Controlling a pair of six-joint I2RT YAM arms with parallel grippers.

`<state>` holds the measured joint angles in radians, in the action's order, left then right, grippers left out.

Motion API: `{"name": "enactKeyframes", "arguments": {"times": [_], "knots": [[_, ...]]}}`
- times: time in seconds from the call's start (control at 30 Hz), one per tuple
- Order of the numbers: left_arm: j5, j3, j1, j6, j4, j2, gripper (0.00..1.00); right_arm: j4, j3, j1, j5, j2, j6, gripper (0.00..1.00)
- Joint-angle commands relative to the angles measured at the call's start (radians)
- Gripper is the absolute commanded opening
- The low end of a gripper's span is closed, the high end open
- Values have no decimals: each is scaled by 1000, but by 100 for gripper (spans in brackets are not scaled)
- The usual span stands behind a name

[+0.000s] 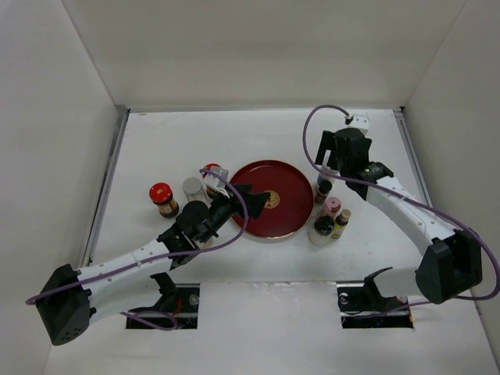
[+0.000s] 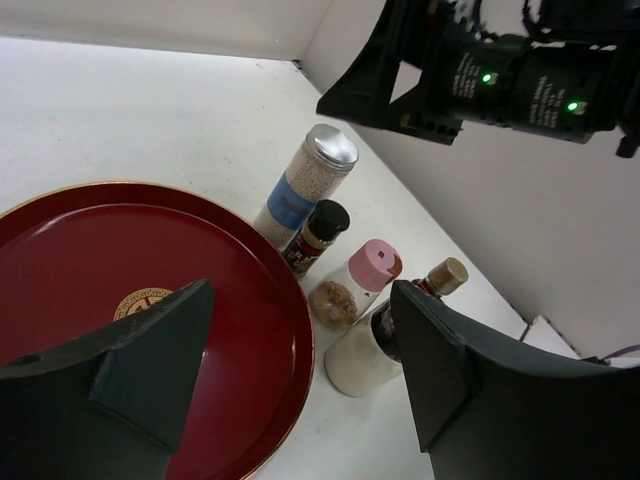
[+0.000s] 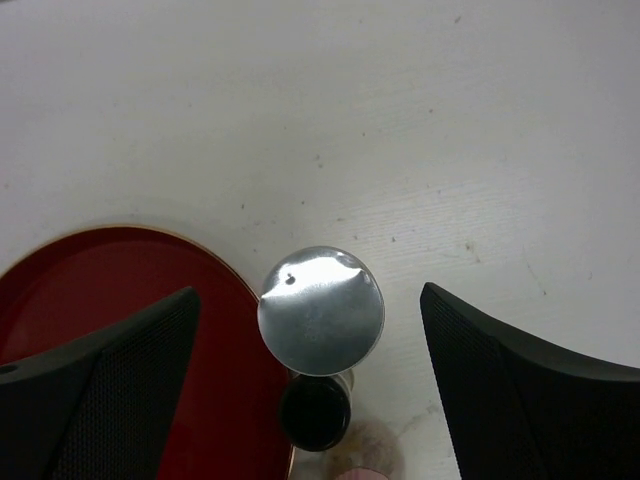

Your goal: Organize the condiment bottles

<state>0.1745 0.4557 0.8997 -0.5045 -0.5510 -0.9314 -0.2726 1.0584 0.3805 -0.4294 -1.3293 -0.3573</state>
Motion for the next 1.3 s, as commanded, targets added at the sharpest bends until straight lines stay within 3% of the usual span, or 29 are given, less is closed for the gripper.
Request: {"name": "enactKeyframes", "arguments": {"times": [0.0, 0.17, 0.43, 0.8, 1.03, 1.27], "knots": [[-16, -12, 12, -11, -84, 11, 71, -17, 41, -4, -5, -22, -12, 96], [-13, -15, 11, -12, -87, 11, 72, -11, 45, -16, 21, -74, -12, 95], [-9, -22, 5, -17, -95, 5, 72, 4, 41, -22, 24, -117, -17, 87], [-6, -23, -8, -25, -101, -9, 72, 9, 57, -18, -5, -90, -9, 52], [-4, -26, -17, -32, -110, -21, 72, 33, 173, 2, -59, -41, 52, 49], [0, -31, -22, -37, -112, -23, 72, 65, 307, 80, 7, -157, 60, 48]]}}
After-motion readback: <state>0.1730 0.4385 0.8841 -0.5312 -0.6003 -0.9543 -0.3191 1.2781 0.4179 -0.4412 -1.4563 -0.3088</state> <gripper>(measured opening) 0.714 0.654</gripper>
